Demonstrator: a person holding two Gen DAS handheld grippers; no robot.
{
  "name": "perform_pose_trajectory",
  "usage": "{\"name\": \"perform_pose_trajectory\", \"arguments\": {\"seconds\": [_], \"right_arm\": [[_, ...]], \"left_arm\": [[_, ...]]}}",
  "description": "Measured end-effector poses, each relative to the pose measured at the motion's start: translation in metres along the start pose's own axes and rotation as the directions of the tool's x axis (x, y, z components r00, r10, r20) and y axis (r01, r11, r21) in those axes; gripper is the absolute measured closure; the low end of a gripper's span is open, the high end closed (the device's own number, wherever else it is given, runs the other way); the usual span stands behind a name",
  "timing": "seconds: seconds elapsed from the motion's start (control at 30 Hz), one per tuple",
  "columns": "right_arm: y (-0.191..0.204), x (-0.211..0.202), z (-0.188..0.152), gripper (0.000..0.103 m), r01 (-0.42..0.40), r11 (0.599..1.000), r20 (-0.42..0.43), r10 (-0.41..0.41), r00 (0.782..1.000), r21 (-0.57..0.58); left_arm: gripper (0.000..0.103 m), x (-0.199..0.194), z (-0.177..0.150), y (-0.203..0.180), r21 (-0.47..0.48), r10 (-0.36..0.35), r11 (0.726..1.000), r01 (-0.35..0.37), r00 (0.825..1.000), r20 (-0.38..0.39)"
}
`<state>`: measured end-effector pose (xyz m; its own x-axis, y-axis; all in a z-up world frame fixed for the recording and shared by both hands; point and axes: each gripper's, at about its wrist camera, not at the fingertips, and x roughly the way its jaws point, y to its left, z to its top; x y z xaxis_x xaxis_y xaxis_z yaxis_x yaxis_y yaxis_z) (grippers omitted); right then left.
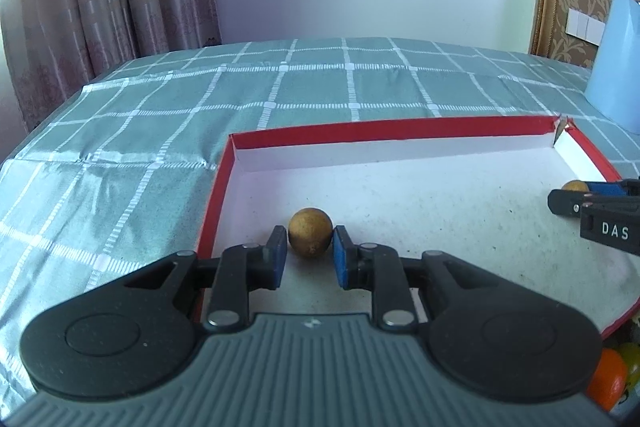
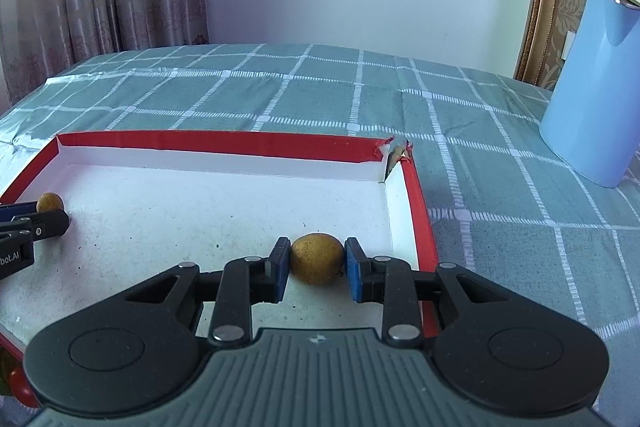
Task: Organize fruits
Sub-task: 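Carry both longans over the red tray and open both grippers to drop them, then grasp the green tomato with the left gripper while the right tool returns to the logs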
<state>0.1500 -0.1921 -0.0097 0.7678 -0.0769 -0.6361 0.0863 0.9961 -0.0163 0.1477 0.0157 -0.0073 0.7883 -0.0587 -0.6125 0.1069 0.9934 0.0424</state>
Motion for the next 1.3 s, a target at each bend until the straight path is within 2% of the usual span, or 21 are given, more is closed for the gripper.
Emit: {"name": "perform_pose_trajectory", "arguments": {"seconds": [0.03,0.1,0.13,0.17,0.23,0.3,0.33,0.37,0.43,0.53,0.73,0.93,1.13,1.3], "right_arm": [[0.000,0.000,0.000,0.074,-0.001,1.000,-0.001,0.001,1.000,0.002],[0.000,0.000,0.000,0.074,-0.004,1.000,0.000,0.004,1.000,0.002],[0.000,-0.001,0.000,0.070,-0.006,1.000,0.000,0.006,1.000,0.002],[-0.001,-0.001,-0.001,0.066,-0.014,1.000,-0.003,0.014,1.000,0.002],[-0.002,-0.004,-0.001,0.034,-0.028,1.000,-0.009,0.028,1.000,0.007],[-0.002,-0.012,-0.002,0.027,-0.018,1.000,0.030,0.018,0.999,0.014],[-0.001,-0.016,-0.003,0.027,-0.006,1.000,0.043,0.006,0.999,0.008],[-0.001,-0.020,-0.004,0.027,0.003,1.000,0.051,-0.003,0.999,-0.003],[-0.002,-0.026,-0.008,0.027,0.007,1.000,0.064,-0.006,0.998,-0.005],[-0.006,-0.037,-0.013,0.027,-0.012,1.000,0.071,0.010,0.997,0.024],[-0.014,-0.067,-0.029,0.027,-0.037,0.996,0.151,0.025,0.988,0.082],[-0.015,-0.084,-0.054,0.027,-0.033,0.996,0.180,0.016,0.983,0.089],[-0.017,-0.098,-0.069,0.026,-0.052,0.994,0.216,0.031,0.976,0.095],[-0.018,-0.109,-0.079,0.026,-0.040,0.995,0.257,0.015,0.966,0.093]], "left_arm": [[0.075,0.000,0.000,0.001,-0.004,0.002,1.000,-0.002,1.000,-0.001],[0.054,-0.001,0.000,0.003,-0.013,0.001,1.000,-0.001,1.000,-0.003],[0.041,-0.003,0.000,0.004,-0.021,-0.002,1.000,0.002,1.000,0.005],[0.032,-0.007,-0.001,0.005,-0.022,0.001,1.000,0.000,1.000,0.025],[0.026,-0.016,-0.003,0.003,-0.009,0.028,1.000,-0.028,0.996,0.082],[0.021,-0.024,-0.005,0.002,0.010,0.024,1.000,-0.025,0.993,0.114],[0.015,-0.028,-0.007,0.001,0.015,0.033,0.999,-0.036,0.992,0.125],[0.012,-0.033,-0.010,0.001,0.021,0.043,0.999,-0.047,0.989,0.141],[0.012,-0.042,-0.015,0.001,0.036,0.048,0.998,-0.055,0.985,0.166],[0.011,-0.059,-0.024,0.007,0.022,0.021,0.999,-0.025,0.985,0.174],[0.007,-0.099,-0.051,0.022,-0.014,0.001,1.000,0.002,0.979,0.205],[0.005,-0.126,-0.074,0.026,-0.021,0.014,1.000,-0.010,0.975,0.224],[0.004,-0.138,-0.089,0.014,0.028,0.031,0.999,-0.038,0.978,0.207],[0.004,-0.142,-0.102,0.007,0.046,0.019,0.999,-0.028,0.983,0.181]]}}
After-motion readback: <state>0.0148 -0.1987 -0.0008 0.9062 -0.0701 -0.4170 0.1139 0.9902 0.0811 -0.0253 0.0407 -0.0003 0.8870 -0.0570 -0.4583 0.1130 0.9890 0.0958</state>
